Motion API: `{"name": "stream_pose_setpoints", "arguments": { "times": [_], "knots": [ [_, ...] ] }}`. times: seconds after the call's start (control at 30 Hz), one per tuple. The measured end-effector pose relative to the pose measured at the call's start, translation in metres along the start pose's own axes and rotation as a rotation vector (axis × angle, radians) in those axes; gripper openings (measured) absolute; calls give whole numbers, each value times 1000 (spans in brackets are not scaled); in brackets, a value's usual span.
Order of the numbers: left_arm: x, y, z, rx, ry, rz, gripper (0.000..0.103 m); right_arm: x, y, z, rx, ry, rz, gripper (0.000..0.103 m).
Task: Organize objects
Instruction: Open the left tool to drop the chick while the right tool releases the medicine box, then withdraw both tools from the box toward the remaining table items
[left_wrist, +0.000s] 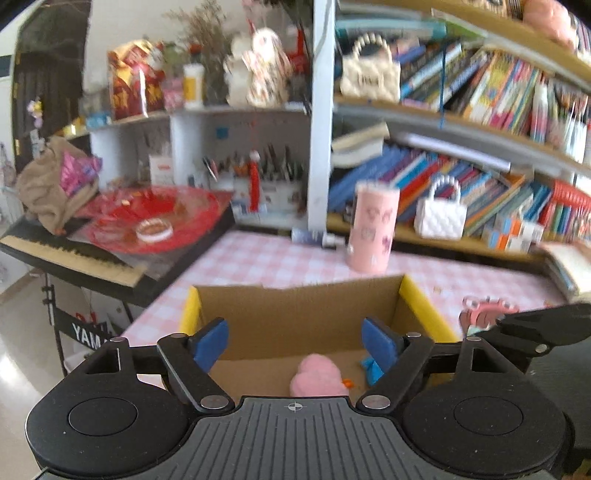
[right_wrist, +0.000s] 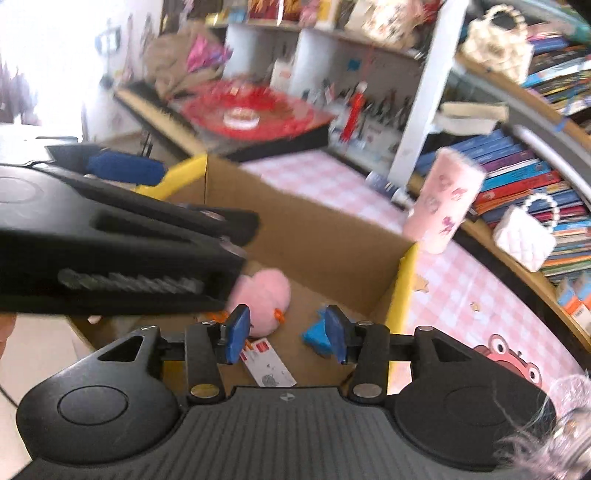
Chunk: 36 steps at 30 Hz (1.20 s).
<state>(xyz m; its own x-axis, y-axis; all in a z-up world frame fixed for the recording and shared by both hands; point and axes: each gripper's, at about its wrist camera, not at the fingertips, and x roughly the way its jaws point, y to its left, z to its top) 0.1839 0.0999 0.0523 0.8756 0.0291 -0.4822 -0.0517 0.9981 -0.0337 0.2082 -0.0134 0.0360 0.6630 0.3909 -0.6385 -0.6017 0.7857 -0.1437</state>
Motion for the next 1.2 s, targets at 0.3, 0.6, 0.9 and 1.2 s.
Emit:
{"name": "stream_pose_setpoints", "arguments": {
  "times": [0.3,0.6,0.9,1.2],
  "knots": [
    [-63,19,-25,-104,-47,5,84,-62,7,-26,139,-109,-93,48],
    [-97,30,-80,-118,6,-26,93,-91,37,-83,244,-62,-226,54],
    [-110,26,-114,-63,121,-5,93,-104,68,-121,325,16,-296,59],
    [-124,22,-134,-31,170,-30,93,-122,85,-138,341,28,-302,66]
  ]
}}
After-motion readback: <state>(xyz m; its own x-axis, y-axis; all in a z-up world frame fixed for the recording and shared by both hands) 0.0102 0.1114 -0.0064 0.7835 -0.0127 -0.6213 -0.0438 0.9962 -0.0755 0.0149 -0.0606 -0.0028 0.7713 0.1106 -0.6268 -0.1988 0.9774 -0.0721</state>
